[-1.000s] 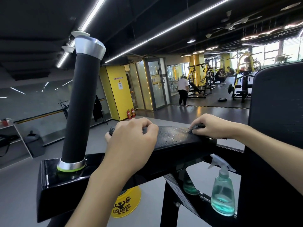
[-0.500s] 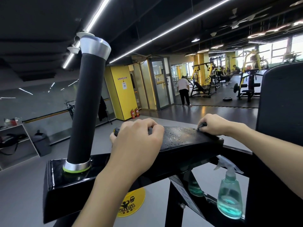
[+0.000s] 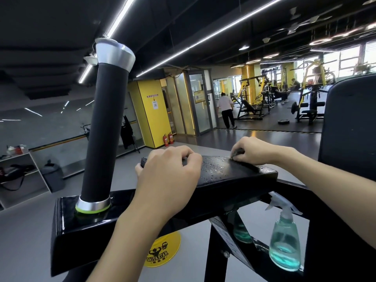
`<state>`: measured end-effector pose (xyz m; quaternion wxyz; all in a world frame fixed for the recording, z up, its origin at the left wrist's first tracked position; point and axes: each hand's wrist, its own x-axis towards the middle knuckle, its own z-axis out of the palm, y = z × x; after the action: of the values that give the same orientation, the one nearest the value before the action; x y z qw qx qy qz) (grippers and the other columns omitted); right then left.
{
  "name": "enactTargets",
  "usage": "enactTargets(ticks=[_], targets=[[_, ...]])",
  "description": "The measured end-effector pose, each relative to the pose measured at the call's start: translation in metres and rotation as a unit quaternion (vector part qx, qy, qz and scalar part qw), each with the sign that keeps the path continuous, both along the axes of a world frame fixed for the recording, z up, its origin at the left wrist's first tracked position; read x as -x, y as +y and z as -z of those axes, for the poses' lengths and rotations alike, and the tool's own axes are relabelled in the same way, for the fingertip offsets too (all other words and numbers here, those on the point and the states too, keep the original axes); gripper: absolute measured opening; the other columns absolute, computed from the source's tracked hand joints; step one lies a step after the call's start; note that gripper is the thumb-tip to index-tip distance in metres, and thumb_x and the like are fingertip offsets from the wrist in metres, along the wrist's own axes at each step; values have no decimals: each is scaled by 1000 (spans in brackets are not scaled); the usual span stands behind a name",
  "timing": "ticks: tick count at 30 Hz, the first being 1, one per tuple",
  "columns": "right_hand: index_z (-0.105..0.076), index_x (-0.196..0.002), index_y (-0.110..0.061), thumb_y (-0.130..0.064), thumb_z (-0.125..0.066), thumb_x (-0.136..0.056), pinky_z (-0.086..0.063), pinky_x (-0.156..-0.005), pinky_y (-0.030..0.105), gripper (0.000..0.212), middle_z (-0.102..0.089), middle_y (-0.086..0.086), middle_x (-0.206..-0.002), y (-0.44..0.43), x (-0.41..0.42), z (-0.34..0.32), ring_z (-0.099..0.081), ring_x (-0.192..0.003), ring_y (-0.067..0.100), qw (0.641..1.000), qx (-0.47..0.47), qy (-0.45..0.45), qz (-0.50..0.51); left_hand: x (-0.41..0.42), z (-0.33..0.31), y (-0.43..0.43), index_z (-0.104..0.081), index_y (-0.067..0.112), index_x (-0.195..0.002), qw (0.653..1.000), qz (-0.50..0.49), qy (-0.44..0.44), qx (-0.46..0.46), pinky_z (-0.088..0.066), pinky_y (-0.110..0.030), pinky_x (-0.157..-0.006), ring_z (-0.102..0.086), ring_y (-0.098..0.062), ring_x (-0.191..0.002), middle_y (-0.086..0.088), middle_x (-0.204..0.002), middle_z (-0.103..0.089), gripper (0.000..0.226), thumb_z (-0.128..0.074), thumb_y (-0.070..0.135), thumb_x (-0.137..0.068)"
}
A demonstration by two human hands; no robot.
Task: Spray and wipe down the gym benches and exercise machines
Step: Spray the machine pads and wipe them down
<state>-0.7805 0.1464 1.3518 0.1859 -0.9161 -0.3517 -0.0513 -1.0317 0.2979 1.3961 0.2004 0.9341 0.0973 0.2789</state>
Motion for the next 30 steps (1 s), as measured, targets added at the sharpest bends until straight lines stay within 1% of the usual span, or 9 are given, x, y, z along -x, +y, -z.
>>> enactTargets(ticks=[2, 4, 8, 10, 14, 20, 24, 27, 30], targets=[[-71, -84, -31, -20, -62, -91, -52, -92, 38, 16, -72, -1, -101, -6, -11, 9, -65, -98, 23, 998, -3, 3, 56, 0, 0, 0, -67, 37, -93, 1000, 0, 1, -1, -37, -53, -104, -47, -13, -110, 18, -102, -62, 48, -22, 49, -80], [-69, -83, -31, -21, -60, -90, -52, -92, 39, 15, -72, 5, -107, -8, -22, 17, -64, -102, 29, 994, -1, 25, 105, 0, 0, 1, -67, 37, -93, 1000, 1, 1, -2, -37, -53, -104, -46, -12, -109, 18, -101, -62, 48, -22, 49, -80], [-74, -90, -16, -16, -59, -91, -51, -77, 32, 15, -74, 5, -93, -4, -19, 4, -66, -86, 21, 998, -19, 60, 32, -1, 0, 0, -67, 37, -93, 1000, -6, 1, -6, -37, -52, -104, -44, -11, -108, 19, -101, -61, 49, -21, 48, -80], [-76, -93, -18, -18, -61, -92, -52, -81, 33, 15, -74, -1, -92, -6, -17, 3, -66, -87, 17, 997, -34, 65, 3, -1, 1, 0, -67, 36, -92, 1000, -8, -2, -7, -37, -53, -105, -44, -10, -107, 19, -101, -61, 48, -22, 48, -80], [-74, -92, -22, -18, -58, -91, -51, -91, 36, 17, -71, 1, -96, -3, -30, 15, -64, -101, 25, 998, -2, 32, 62, -1, 1, 0, -68, 35, -90, 1000, -3, -5, -9, -37, -52, -104, -46, -11, -107, 19, -99, -62, 49, -22, 47, -80], [-76, -96, -20, -20, -60, -91, -56, -86, 39, 17, -74, 1, -98, 13, -19, 1, -68, -91, 23, 998, -26, 49, -9, -2, 1, 0, -68, 34, -90, 1000, -5, -7, -10, -37, -52, -104, -46, -12, -108, 18, -99, -63, 49, -21, 47, -79], [-72, -89, -27, -21, -58, -90, -53, -92, 40, 16, -72, 2, -105, 14, -28, 12, -65, -102, 27, 998, -2, 21, 63, -1, 1, 0, -68, 33, -89, 1000, 0, -6, -8, -38, -51, -103, -47, -13, -108, 17, -98, -63, 49, -22, 47, -79], [-76, -93, -19, -17, -59, -89, -55, -87, 38, 18, -74, 4, -98, 24, -21, -2, -68, -95, 26, 999, 0, 33, 17, 0, 0, 0, -68, 34, -89, 1000, -7, -6, -7, -39, -51, -102, -48, -13, -107, 17, -98, -63, 48, -22, 46, -79], [-76, -100, -19, -20, -61, -92, -55, -87, 36, 18, -74, 2, -98, 25, -13, -8, -67, -93, 22, 999, -14, 41, -22, 0, 1, 0, -68, 33, -90, 1000, -6, -8, -8, -39, -50, -102, -48, -13, -107, 16, -99, -63, 49, -22, 46, -80]])
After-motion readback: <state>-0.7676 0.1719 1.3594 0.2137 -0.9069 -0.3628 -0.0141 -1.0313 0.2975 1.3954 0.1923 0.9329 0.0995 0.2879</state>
